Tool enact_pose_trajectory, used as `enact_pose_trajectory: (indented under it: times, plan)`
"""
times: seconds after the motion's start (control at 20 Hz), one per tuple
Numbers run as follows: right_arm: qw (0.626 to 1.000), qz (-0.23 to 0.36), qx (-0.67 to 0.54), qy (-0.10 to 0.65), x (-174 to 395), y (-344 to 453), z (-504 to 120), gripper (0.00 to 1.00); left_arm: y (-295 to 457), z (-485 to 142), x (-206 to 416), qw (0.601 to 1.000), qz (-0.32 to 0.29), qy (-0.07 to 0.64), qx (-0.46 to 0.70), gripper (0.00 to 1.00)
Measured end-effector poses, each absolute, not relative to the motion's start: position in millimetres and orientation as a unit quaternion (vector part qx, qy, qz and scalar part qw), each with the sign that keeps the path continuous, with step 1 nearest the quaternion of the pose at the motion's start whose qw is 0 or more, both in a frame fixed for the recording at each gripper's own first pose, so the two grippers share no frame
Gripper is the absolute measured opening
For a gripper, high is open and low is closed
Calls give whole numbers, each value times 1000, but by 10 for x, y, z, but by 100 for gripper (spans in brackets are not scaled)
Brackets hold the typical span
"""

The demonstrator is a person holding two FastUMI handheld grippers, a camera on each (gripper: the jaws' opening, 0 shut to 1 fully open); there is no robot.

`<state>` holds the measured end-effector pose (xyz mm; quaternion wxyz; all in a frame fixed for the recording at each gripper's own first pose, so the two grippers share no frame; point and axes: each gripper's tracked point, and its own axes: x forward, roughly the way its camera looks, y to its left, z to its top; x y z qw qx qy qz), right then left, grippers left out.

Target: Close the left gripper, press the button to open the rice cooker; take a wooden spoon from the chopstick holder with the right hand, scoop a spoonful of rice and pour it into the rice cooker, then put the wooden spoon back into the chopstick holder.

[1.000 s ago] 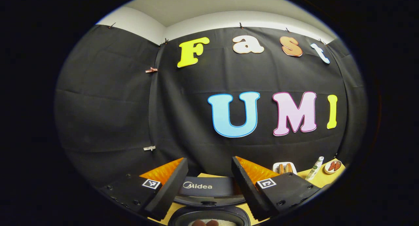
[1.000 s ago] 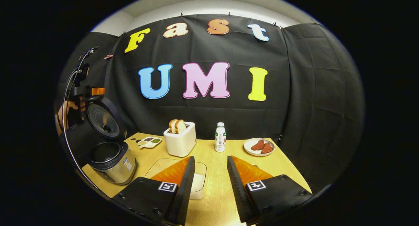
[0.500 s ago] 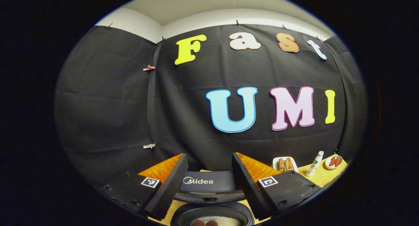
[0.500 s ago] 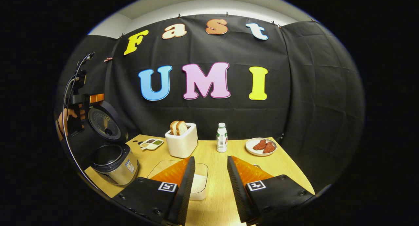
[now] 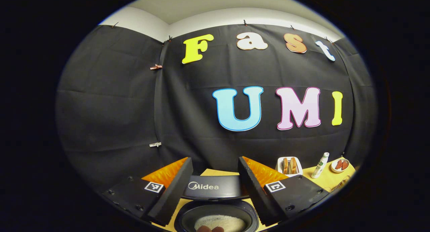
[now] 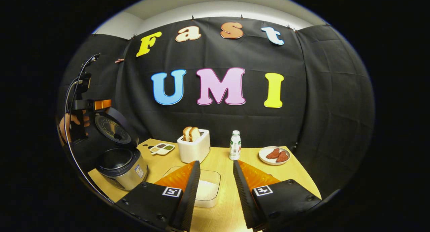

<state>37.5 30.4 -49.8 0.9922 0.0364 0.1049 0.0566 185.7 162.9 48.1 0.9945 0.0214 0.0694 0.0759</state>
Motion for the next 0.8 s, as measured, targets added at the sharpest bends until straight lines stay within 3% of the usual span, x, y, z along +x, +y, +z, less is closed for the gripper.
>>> enact_pose_trajectory:
  times: [0.8]
  plan:
    - [989, 95, 32, 105, 317, 554, -494, 62, 1530, 19, 1137, 991, 92, 94, 10, 95]
